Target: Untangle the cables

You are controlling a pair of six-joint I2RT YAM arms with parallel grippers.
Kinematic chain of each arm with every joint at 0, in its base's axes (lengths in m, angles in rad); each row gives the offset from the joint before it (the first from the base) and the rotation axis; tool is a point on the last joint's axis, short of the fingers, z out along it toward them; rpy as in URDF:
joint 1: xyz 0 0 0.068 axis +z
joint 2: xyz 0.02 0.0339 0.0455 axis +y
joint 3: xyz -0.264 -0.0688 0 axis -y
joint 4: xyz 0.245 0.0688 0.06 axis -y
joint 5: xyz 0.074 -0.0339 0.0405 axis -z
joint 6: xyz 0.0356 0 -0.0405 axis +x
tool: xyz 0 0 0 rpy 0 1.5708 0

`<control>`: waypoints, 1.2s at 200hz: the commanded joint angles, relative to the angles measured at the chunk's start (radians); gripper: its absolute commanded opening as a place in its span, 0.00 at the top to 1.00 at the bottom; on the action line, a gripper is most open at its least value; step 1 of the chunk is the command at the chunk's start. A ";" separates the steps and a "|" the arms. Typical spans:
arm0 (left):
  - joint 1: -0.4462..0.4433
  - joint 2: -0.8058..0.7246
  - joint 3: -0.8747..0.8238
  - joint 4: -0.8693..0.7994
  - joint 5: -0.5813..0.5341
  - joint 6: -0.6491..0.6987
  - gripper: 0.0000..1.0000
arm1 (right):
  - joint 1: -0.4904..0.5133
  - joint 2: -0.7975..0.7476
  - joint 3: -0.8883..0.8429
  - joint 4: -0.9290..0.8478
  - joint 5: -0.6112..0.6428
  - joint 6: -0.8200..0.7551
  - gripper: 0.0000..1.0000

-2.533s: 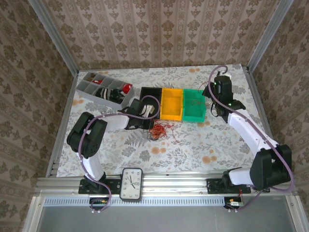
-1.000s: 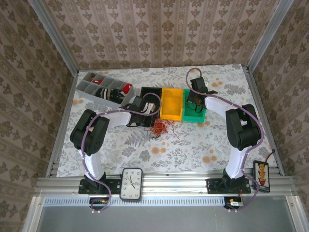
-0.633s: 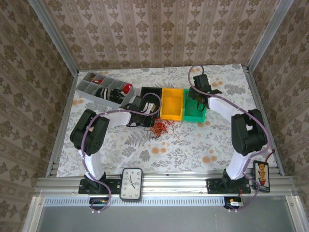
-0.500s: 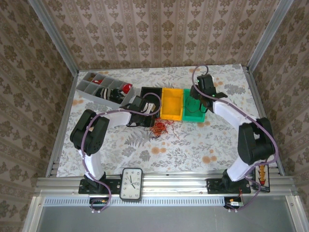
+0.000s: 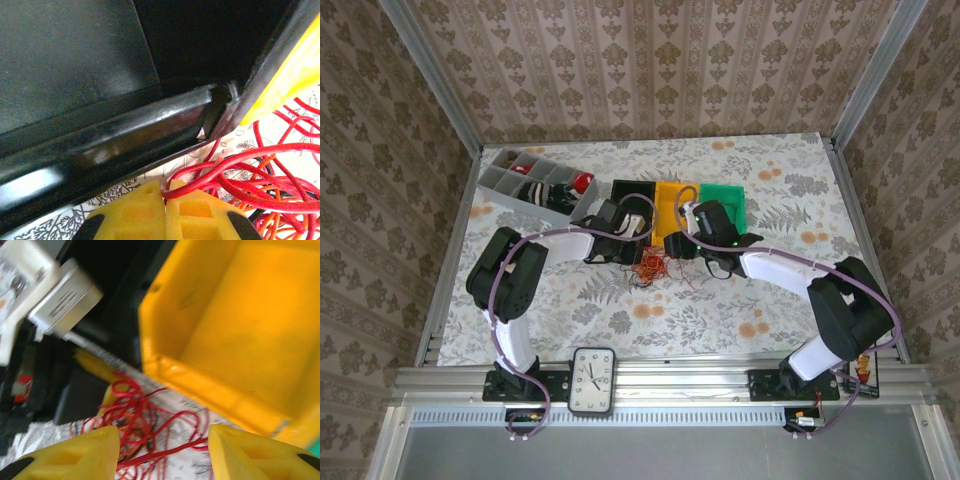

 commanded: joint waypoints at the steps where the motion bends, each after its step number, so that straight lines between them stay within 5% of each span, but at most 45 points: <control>1: -0.008 -0.004 0.002 -0.057 -0.005 0.020 1.00 | 0.008 0.023 0.009 0.010 -0.109 -0.073 0.49; 240: -0.025 0.016 0.037 -0.137 0.038 0.146 1.00 | 0.023 0.022 0.012 -0.126 -0.189 -0.191 0.48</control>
